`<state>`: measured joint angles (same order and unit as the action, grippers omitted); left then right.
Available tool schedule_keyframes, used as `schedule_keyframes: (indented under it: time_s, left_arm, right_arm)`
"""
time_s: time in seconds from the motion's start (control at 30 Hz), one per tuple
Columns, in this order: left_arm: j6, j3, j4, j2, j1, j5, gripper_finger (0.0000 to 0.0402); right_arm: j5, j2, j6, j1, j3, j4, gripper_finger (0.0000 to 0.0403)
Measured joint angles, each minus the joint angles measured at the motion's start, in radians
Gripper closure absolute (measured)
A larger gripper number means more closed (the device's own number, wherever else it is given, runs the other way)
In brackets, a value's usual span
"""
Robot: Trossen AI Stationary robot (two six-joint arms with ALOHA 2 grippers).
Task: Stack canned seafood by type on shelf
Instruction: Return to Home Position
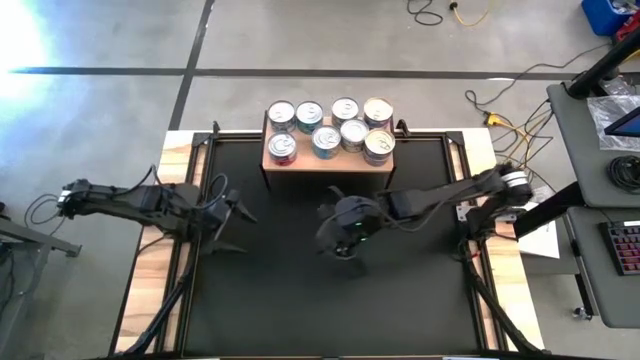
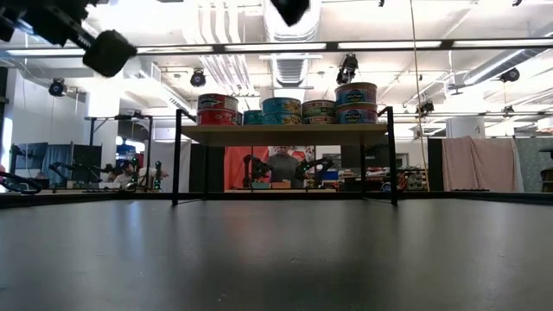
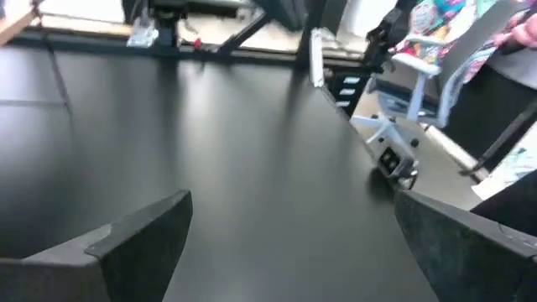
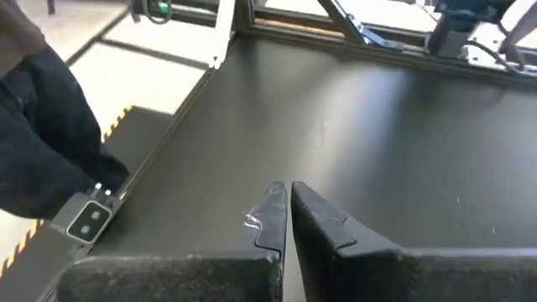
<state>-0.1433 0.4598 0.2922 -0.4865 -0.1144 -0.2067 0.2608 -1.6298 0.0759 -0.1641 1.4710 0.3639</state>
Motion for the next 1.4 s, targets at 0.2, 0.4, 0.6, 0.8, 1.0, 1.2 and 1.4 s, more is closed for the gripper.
schedule_keyframes:
  time_s: [0.2, 0.4, 0.6, 0.8, 1.0, 1.2, 1.4]
  left_arm:
    - [0.053, -0.067, -0.045, 0.073, -0.013, 0.013, 0.0002]
    - [0.127, -0.141, -0.158, 0.195, -0.018, -0.026, 0.0002]
    - [0.169, -0.196, -0.164, 0.331, -0.017, -0.041, 0.0002]
    - [0.225, -0.250, -0.151, 0.451, -0.017, 0.040, 0.0002]
    - [0.220, -0.295, -0.167, 0.484, -0.017, 0.048, 0.0002]
    - [0.189, -0.426, -0.350, 0.487, -0.017, 0.032, 0.0002]
    - [0.191, -0.445, -0.387, 0.477, -0.017, 0.031, 0.0002]
  right_arm:
    - [0.001, 0.248, -0.030, 0.017, -0.378, -0.263, 0.0390]
    - [0.002, 0.559, -0.078, 0.016, -0.693, -0.325, 0.0390]
    - [0.002, 0.845, -0.060, 0.014, -0.981, -0.529, 0.0390]
    - [-0.015, 1.112, -0.154, 0.014, -1.254, -0.772, 0.0390]
    - [-0.018, 1.315, -0.257, 0.014, -1.382, -0.765, 0.0390]
    - [-0.017, 1.520, -0.284, 0.014, -1.457, -0.721, 0.0390]
    - [0.009, 1.627, -0.224, 0.014, -1.459, -0.595, 0.0390]
